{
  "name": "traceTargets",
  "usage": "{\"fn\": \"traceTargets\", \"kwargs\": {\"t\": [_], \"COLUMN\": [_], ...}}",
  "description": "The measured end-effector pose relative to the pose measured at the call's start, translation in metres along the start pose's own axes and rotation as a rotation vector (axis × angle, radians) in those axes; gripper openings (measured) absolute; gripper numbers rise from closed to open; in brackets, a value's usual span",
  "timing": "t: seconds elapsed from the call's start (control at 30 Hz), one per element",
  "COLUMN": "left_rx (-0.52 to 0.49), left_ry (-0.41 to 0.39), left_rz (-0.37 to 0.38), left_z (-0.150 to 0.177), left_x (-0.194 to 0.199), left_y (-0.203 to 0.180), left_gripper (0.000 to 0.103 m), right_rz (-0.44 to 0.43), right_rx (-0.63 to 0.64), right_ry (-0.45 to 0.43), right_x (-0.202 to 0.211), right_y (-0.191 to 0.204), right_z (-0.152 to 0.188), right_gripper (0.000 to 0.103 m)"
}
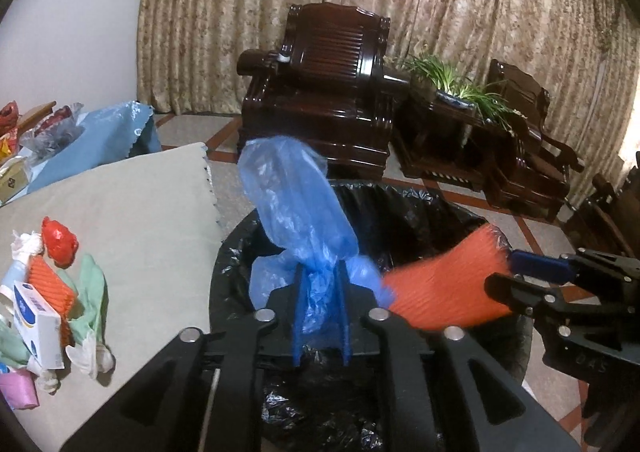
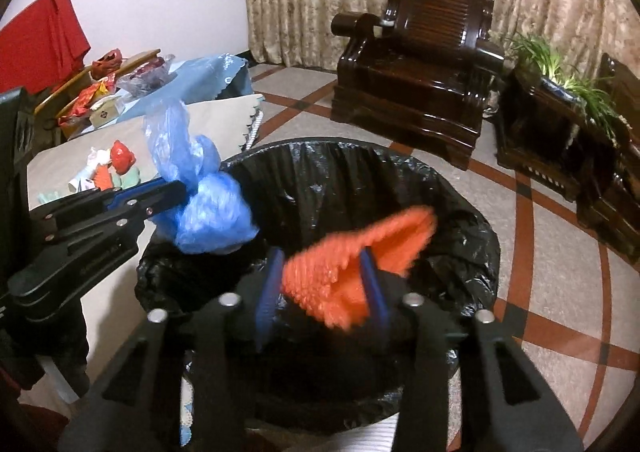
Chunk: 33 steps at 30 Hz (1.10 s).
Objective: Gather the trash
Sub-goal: 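Carry the blue bag and orange net over the bin and open both tools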
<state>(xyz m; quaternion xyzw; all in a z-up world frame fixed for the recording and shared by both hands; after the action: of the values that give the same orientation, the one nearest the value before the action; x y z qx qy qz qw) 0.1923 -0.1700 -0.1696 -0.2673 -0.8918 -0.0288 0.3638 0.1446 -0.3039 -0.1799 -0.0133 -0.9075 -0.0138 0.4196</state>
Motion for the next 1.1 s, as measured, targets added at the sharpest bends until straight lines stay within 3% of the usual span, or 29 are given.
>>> {"fn": "traceTargets", "kwargs": {"t": [0.07,0.27,0.43,0.5,0.6,0.77,1.1], "left_rx": [0.003,0.011,0.041,0.057,0.085,0.12,0.215], "left_ry": [-0.002,-0.008,-0.039,-0.051,-0.076,-0.096,-0.086], "left_rz": [0.001,-0.011,-0.061,-0.092,-0.154,-0.251,-0.458], "left_z": [0.0,0.0,0.003,0.006,0.011,0.026,0.076], "left_x": [-0.001,0.003,0.024,0.036,0.059,0.092,0.15], "left_y": [-0.001,0.004,0.028,0.043,0.068,0.112,0.206], "left_gripper": [0.038,0.056,0.074,0.087,0.095,0.097,0.095], "right_rz": [0.009,0.01,0.025,0.02,-0.032,-0.107,-0.245], "right_rx": [-0.003,-0.007,-0.005,-0.01,-0.038,-0.03,0.128], "right_ry": [0.001,-0.015,-0.06,-0.089,-0.121,-0.157,-0.158], "right_x": [0.001,0.007,0.015,0.02,0.023,0.022,0.002], "right_y": [-0.002,0.0,0.002,0.006,0.019,0.057,0.169], "right_z": [0.0,-0.004,-0.011,-0.015,-0.023,-0.035,-0.047], "right_gripper": [0.047,0.054,0.089,0.093,0.097,0.098,0.097]}}
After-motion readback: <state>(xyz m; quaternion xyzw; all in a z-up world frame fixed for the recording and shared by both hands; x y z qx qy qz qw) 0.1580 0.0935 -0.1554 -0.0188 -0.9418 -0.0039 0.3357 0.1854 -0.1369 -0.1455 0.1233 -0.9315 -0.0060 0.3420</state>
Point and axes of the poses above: each gripper's, at about its wrist camera, not at the fingertips, and x roughly against the way its jaws point, y to its left, z to its underside, the point moved 8 cm from there along -x, roughly the way its jaws point, and after that the axes turned 3 degrees about y, right-handed, at the moved point
